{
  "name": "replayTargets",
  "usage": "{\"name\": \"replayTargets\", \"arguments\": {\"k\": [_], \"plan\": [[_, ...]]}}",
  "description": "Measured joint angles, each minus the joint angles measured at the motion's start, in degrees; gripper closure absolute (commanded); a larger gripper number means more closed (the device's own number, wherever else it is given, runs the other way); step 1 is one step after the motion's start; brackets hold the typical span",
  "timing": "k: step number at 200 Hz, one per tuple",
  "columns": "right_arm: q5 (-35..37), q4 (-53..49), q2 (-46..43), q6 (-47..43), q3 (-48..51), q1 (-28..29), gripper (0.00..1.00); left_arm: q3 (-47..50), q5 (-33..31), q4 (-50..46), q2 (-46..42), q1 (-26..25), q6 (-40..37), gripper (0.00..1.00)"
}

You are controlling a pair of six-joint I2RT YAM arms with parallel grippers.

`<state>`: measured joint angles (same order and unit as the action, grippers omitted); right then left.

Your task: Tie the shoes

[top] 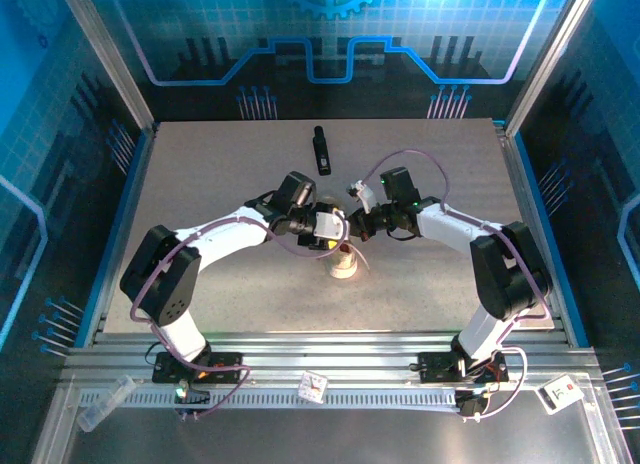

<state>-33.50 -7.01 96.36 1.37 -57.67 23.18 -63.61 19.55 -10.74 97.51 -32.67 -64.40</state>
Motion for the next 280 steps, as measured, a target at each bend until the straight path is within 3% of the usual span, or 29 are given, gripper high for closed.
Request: {"name": "replayTargets", "arguments": {"k": [173, 219, 238, 280], "plan": [[-0.5, 0.0, -1.0, -1.0, 0.0, 0.0, 1.00, -1.3, 2.3, -2.8, 2.9, 1.0, 2.9, 0.40], [-0.7, 0.0, -1.0, -1.0, 0.0, 0.0, 1.00, -1.3, 2.3, -2.7, 2.9, 1.0, 3.3, 0.57], [-1.0, 0.0, -1.0, -1.0, 0.0, 0.0, 1.00, -1.3, 2.3, -2.7, 2.9, 1.0, 4.1, 0.59], [-1.1, 0.0, -1.0, -1.0, 0.1, 0.0, 1.00, -1.3, 2.4, -2.7, 2.9, 1.0, 5.0, 0.50]]}}
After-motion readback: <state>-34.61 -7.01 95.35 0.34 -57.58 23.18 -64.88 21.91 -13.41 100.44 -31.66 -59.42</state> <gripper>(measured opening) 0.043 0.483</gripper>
